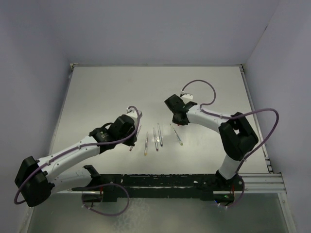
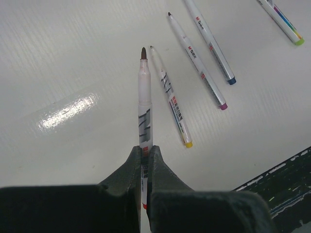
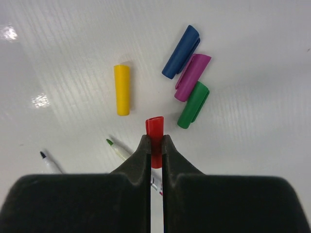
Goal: Insert the pens into the pen caps
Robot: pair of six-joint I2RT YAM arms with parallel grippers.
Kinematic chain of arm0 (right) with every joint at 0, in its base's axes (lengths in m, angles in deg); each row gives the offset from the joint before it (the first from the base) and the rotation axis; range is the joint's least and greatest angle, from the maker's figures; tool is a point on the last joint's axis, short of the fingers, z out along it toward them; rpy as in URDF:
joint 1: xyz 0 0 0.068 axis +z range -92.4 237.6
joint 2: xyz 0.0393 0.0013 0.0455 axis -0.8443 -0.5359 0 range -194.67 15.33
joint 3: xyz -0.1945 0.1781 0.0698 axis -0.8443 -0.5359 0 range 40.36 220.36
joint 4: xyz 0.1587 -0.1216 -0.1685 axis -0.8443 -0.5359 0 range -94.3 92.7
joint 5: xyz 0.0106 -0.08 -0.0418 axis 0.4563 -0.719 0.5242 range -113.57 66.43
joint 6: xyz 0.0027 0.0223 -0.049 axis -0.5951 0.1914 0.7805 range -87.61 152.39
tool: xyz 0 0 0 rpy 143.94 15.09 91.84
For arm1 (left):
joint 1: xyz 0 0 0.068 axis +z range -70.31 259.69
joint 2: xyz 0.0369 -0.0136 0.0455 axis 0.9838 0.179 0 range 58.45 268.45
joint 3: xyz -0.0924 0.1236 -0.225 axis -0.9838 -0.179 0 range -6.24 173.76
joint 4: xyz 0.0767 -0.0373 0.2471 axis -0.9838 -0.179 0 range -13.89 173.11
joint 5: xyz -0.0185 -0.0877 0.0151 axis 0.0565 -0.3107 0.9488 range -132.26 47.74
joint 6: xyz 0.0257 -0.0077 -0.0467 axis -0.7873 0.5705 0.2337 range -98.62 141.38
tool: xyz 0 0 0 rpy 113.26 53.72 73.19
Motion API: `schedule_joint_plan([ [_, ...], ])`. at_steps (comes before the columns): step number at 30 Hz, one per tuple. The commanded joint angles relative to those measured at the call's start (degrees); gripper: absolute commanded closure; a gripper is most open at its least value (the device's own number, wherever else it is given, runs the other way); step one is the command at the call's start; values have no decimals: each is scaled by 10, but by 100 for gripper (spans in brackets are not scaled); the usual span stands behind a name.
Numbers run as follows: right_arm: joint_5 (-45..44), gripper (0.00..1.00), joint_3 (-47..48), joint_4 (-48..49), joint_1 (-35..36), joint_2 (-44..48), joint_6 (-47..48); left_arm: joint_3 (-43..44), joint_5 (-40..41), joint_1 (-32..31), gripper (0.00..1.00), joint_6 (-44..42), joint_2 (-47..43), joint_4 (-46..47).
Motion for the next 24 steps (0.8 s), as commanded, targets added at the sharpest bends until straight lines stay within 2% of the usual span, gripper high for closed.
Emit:
schedule_joint_plan([
  [1, -42, 100, 36, -17, 2, 93, 45, 20, -2, -3, 100, 2, -17, 31],
  [4, -21, 100, 9, 39, 1, 161, 83, 10, -16, -3, 100, 1, -26, 61],
  [9, 72, 100, -105, 217, 1, 301, 159, -15, -70, -5, 100, 5, -45, 134],
  [13, 147, 100, -181, 322, 2, 399, 201, -28, -89, -21, 100, 12, -60, 188],
  [20, 226, 100, -306, 490, 1, 531, 218, -61, -82, -114, 100, 25, -75, 324],
  [24, 257, 100, -356, 598, 1, 574, 203, -56, -16, -195, 100, 19, -51, 377],
])
